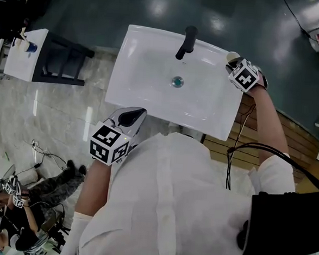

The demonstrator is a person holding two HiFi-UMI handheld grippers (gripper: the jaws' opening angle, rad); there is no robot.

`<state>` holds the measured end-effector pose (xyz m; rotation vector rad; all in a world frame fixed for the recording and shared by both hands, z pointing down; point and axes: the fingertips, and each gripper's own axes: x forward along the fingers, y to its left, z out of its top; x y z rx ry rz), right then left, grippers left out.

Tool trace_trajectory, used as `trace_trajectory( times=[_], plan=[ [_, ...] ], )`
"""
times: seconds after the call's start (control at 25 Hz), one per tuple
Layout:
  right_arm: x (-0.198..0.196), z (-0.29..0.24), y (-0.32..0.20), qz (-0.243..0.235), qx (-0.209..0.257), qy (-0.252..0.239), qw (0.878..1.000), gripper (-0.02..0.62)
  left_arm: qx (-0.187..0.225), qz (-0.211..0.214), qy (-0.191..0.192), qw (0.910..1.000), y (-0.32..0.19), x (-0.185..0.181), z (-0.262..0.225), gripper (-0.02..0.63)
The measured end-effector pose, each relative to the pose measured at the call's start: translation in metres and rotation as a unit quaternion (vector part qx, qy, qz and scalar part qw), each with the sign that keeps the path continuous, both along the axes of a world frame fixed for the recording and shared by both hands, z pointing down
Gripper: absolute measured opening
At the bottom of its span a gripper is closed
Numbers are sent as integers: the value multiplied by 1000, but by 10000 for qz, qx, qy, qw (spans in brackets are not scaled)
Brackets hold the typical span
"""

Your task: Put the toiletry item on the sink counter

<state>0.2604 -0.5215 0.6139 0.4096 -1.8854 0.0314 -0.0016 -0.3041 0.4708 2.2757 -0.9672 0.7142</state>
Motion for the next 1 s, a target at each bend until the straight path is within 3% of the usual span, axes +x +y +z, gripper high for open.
trace_trajectory(
  times=[0.72, 0.88, 1.0],
  plan=[
    [-5, 2, -2, 68, 36, -100, 9999, 17, 36, -134, -23, 9999, 8, -8, 1, 6],
    [-5, -3, 1, 206, 133, -178, 9995, 86, 65, -129, -31, 9999, 14, -11, 1, 6],
    [-3, -10, 4, 325, 283, -220, 9988, 86, 89, -90, -8, 9999, 20, -12, -3, 6]
  ],
)
